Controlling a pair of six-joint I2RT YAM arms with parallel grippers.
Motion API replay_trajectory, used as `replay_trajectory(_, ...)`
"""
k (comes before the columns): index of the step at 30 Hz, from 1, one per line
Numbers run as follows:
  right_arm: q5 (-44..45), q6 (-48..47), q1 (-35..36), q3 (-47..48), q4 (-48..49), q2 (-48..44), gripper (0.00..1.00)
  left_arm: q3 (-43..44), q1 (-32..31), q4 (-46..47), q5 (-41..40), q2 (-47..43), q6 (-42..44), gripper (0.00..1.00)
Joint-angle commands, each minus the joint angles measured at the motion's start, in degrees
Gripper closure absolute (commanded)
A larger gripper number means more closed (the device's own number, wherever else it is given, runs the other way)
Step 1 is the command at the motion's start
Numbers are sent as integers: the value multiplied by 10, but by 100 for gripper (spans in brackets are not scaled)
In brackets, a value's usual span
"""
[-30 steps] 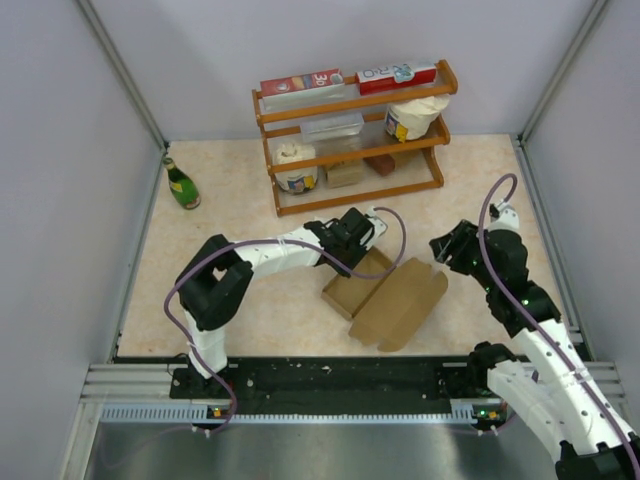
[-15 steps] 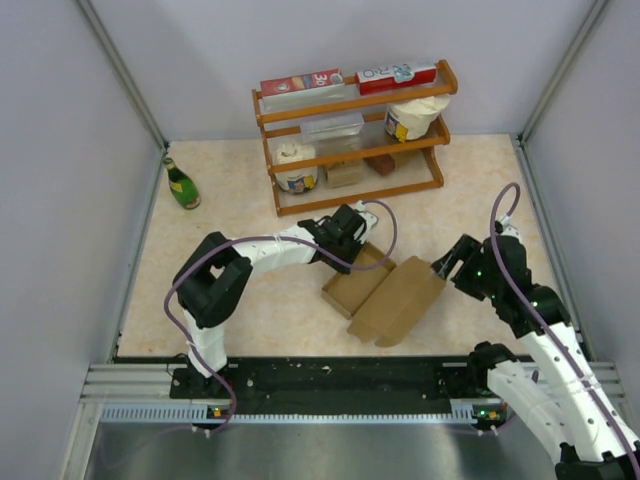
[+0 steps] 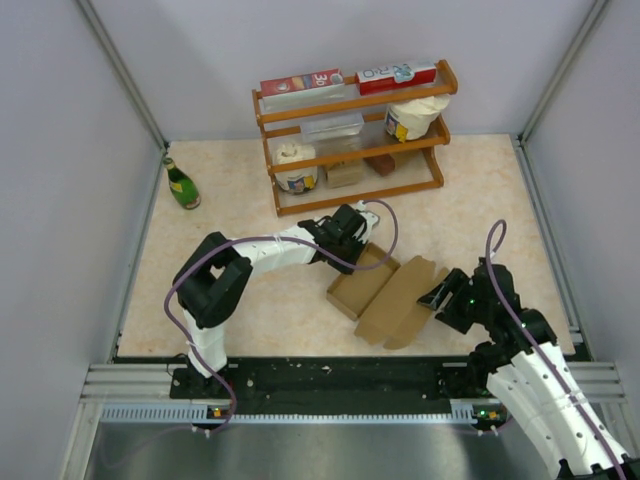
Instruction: Fold the paper box
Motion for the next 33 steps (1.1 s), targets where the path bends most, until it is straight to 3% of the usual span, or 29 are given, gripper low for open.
replay_trajectory(1, -23, 21, -6, 2, 33, -10, 37, -4, 1, 26, 15, -4, -10, 84)
replay_trajectory(5, -29, 27, -6, -2, 51, -8, 47, -6, 2, 27, 23, -5, -13, 83)
replay_trajectory(15, -46, 34, -5, -10, 97, 0, 72, -24, 1, 48, 54, -14, -30, 67)
replay_trajectory(23, -72, 39, -6, -21, 142, -3, 99, -22, 1, 51, 70, -14, -34, 65)
replay_trajectory(33, -86, 39, -6, -25, 175, 6, 100, -20, -3, 59, 94, -10, -42, 69)
